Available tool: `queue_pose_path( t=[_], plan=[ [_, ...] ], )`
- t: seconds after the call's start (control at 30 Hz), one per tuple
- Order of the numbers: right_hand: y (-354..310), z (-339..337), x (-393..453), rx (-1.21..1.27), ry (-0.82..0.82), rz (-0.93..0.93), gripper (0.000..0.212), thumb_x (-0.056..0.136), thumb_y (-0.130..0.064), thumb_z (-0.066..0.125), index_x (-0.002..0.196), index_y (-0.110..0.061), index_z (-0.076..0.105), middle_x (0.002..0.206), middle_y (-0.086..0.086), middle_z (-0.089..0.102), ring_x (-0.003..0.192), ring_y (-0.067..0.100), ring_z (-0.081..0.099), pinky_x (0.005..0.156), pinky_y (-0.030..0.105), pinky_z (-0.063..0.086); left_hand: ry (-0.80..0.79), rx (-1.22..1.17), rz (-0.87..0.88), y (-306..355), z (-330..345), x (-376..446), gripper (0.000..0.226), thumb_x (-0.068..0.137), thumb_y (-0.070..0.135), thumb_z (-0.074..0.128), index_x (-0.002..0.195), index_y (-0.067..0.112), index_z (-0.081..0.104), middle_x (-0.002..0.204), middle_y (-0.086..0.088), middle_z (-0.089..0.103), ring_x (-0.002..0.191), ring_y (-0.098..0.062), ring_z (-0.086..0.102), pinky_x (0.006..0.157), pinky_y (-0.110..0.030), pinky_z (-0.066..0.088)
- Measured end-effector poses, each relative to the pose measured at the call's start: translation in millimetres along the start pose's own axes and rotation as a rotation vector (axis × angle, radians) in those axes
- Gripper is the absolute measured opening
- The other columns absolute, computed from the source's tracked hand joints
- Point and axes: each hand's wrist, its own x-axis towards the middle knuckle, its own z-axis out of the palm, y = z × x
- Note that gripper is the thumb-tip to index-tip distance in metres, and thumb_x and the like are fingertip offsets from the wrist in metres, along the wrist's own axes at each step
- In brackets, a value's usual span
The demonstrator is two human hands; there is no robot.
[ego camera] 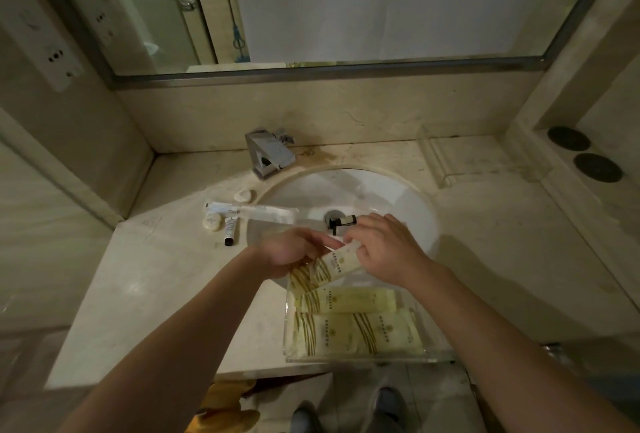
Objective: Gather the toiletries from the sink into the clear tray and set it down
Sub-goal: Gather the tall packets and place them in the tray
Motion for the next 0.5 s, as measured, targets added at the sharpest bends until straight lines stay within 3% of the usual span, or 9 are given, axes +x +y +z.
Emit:
queue_pose_path(
  t=[0.1, 0.2, 0.27, 0.33, 0.4, 0.5],
  plan=[
    [-2.5, 6.4, -2.2, 0.073, -0.018, 0.036, 0.038, 0.076, -0.016, 0.044, 0.111, -0.018, 0.058, 0.111, 0.001, 0.053, 0.103, 0.019, 0.046, 0.078, 0.036, 0.043, -0.045, -0.121, -0.035, -1.8, 3.8, 2.7, 0.031, 0.087, 0.001, 0.042, 0.104, 0.003, 0.068, 0.094, -0.015, 0.066, 0.080, -0.023, 0.064, 0.067, -0.029, 0.055],
    [-5.0, 12.0, -0.1, 0.031, -0.022, 0.042, 0.051, 0.075, -0.031, 0.026, 0.110, -0.018, 0.061, 0.105, 0.002, 0.058, 0.099, 0.020, 0.044, 0.075, 0.032, 0.036, -0.068, -0.116, -0.010, -0.7, 10.0, 4.7, 0.026, 0.088, 0.009, 0.052, 0.108, 0.005, 0.067, 0.092, -0.011, 0.069, 0.083, -0.022, 0.065, 0.072, -0.029, 0.054],
    [-6.8, 13.0, 1.7, -0.038, -0.016, 0.049, 0.053, 0.073, -0.037, 0.020, 0.100, -0.018, 0.062, 0.093, 0.001, 0.064, 0.092, 0.020, 0.045, 0.074, 0.032, 0.028, 0.020, 0.069, 0.079, -1.4, 13.3, 8.1, 0.024, 0.084, -0.002, 0.057, 0.104, 0.005, 0.067, 0.092, -0.009, 0.067, 0.087, -0.021, 0.062, 0.078, -0.028, 0.051],
    [-6.2, 16.6, 1.7, -0.081, -0.021, 0.087, 0.039, 0.081, -0.034, 0.025, 0.097, -0.019, 0.057, 0.086, 0.000, 0.065, 0.085, 0.020, 0.047, 0.075, 0.036, 0.029, 0.111, 0.210, 0.146, -3.0, 16.4, 11.9, 0.026, 0.081, -0.010, 0.059, 0.102, 0.003, 0.067, 0.092, -0.006, 0.067, 0.090, -0.019, 0.062, 0.082, -0.027, 0.051],
    [-3.0, 25.2, -0.8, -0.049, -0.066, 0.146, 0.024, 0.088, -0.028, 0.035, 0.104, -0.021, 0.052, 0.089, 0.000, 0.064, 0.086, 0.023, 0.053, 0.078, 0.038, 0.032, 0.226, 0.399, 0.193, -5.0, 18.2, 15.6, 0.028, 0.081, -0.009, 0.060, 0.105, 0.004, 0.066, 0.100, -0.005, 0.068, 0.095, -0.017, 0.064, 0.085, -0.026, 0.053],
    [1.8, 43.1, -8.9, 0.020, -0.103, 0.228, 0.020, 0.093, -0.020, 0.039, 0.110, -0.021, 0.049, 0.099, 0.000, 0.063, 0.094, 0.023, 0.055, 0.083, 0.038, 0.037, 0.389, 0.754, 0.224, -11.1, 19.5, 20.0, 0.028, 0.086, 0.002, 0.059, 0.112, 0.011, 0.063, 0.113, -0.003, 0.066, 0.096, -0.012, 0.060, 0.083, -0.020, 0.048]
  ],
)
